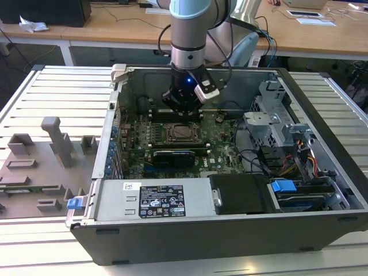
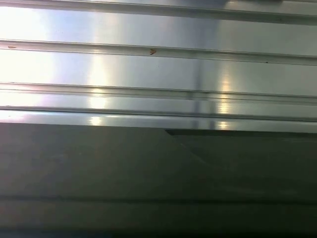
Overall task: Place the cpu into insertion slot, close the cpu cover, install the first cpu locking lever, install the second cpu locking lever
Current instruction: 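Install the first cpu locking lever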
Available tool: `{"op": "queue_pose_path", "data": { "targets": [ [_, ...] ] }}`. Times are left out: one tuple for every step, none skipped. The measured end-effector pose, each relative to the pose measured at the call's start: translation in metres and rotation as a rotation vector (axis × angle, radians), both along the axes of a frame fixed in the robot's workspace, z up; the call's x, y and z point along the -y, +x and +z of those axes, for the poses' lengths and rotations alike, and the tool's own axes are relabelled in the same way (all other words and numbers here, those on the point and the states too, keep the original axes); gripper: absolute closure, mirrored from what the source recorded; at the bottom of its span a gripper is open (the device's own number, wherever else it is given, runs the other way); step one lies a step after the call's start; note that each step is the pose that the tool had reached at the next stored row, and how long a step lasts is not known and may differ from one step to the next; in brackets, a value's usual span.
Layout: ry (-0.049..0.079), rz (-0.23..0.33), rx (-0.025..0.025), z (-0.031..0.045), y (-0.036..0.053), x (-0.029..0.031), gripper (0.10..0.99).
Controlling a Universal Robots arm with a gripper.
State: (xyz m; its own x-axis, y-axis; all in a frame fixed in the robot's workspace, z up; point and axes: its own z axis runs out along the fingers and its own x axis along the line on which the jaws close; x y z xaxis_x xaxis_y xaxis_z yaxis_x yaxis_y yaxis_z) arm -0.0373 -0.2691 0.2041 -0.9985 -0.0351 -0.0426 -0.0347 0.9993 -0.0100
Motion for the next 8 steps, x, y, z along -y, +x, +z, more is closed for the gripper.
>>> {"op": "queue_pose_path", "data": {
  "targets": [
    [0.000,0.000,-0.0001,-0.0002,0.0003,0.0001,0.980],
    [0.000,0.000,-0.0001,-0.0005,0.0007,0.0003,0.980],
    [0.000,0.000,0.0001,-0.0009,0.0011,0.0004,0.980],
    [0.001,0.000,0.0007,-0.0015,0.0018,0.0006,0.980],
    [0.001,0.000,0.0004,-0.0018,0.0026,0.0008,0.980],
    [0.001,0.000,0.0002,-0.0021,0.0034,0.0009,0.980],
    [0.002,0.000,-0.0004,-0.0028,0.0045,0.0010,0.980],
    [0.002,0.000,-0.0002,-0.0032,0.0053,0.0007,0.980]
  ]
}}
